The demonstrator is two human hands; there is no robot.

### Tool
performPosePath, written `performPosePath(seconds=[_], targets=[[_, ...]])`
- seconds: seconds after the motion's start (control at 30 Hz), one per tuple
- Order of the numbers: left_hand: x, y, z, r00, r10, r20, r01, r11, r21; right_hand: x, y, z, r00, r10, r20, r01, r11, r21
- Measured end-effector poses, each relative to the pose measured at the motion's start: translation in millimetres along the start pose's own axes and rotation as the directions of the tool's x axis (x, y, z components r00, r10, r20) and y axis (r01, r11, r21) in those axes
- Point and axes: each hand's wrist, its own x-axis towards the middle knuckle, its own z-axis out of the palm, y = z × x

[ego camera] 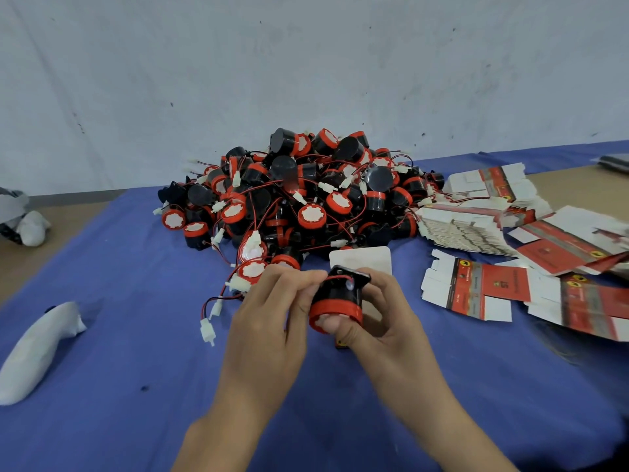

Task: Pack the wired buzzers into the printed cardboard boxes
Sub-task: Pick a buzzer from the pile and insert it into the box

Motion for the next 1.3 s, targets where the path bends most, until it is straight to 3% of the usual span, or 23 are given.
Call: performPosePath(seconds=[0.17,0.47,0.63,0.97,1.17,1.3], targets=[[-2,3,1,0.995,-0.092,0.036,0.095,0.993,-0.073,1,-2,-2,0.998,0.004,-0.062,0.004,0.992,0.128],[-13,23,17,0.975,-0.217,0.049,0.222,0.942,-0.253,4,-1,3,0.979,0.164,-0.12,-0.105,0.913,0.394],[-14,33,20,0.977,-0.199,0.079,0.214,0.927,-0.309,3,-3,4,0.962,0.246,-0.118,-0.158,0.855,0.494],[-8,36,20,0.941,-0.308,0.141,0.339,0.871,-0.356,2,-5,1,0.95,0.283,-0.132,-0.192,0.863,0.468],[-4,37,18,0.896,-0.429,0.116,0.417,0.721,-0.553,4,-2,3,0.97,0.222,-0.102,-0.154,0.879,0.452],[-3,38,20,0.869,-0.485,0.097,0.451,0.696,-0.559,2,3,9,0.976,0.193,-0.101,-0.134,0.897,0.421]])
